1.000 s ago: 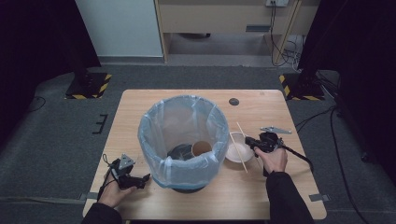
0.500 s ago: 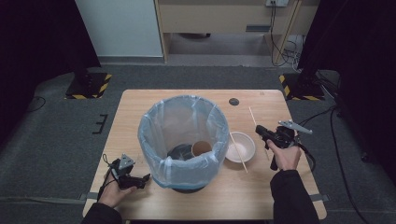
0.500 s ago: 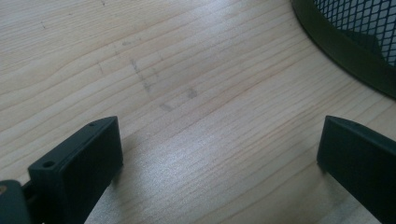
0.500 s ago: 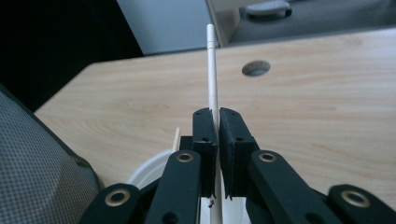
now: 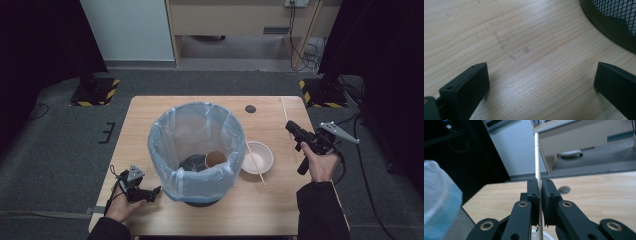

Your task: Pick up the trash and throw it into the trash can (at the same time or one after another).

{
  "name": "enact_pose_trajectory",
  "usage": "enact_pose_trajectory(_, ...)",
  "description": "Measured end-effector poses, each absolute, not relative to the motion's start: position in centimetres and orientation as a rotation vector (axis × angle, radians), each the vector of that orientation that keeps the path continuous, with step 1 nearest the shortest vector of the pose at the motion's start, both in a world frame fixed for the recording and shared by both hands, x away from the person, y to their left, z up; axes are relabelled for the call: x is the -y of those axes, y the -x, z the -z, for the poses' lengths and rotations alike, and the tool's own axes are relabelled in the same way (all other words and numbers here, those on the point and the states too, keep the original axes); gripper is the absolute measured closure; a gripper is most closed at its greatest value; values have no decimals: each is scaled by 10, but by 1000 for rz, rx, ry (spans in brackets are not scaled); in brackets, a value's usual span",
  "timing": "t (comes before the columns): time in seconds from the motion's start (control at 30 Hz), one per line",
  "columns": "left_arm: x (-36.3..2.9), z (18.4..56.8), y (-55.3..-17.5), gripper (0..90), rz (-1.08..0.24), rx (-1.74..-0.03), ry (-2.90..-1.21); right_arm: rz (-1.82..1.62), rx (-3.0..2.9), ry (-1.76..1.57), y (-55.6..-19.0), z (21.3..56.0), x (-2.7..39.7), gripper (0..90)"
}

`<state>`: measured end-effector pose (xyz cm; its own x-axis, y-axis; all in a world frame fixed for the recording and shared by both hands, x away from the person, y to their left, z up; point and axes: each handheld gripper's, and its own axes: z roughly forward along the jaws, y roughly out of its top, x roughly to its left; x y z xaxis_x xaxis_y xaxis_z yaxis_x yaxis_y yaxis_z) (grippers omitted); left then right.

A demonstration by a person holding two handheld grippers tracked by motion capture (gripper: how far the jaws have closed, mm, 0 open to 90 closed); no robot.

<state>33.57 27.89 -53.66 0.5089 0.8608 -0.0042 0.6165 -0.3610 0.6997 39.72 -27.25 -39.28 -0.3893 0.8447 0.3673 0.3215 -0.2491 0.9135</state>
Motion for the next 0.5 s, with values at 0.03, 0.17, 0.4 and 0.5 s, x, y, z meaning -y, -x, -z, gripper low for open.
enact_pose_trajectory(0.03,-279,537,-336,0,-486,-1202,-2104,-1684,-1581,-1395,-396,390,273,860)
enact_pose_trajectory(0.17,-279,537,-336,0,-486,-1202,-2104,-1726,-1553,-1359,-391,377,273,860)
enact_pose_trajectory(0.4,-279,537,-336,0,-485,-1202,-2103,-1794,-1520,-1281,-382,358,269,860)
enact_pose_trajectory(0.5,-279,537,-336,0,-486,-1202,-2103,-1819,-1515,-1241,-379,351,267,860)
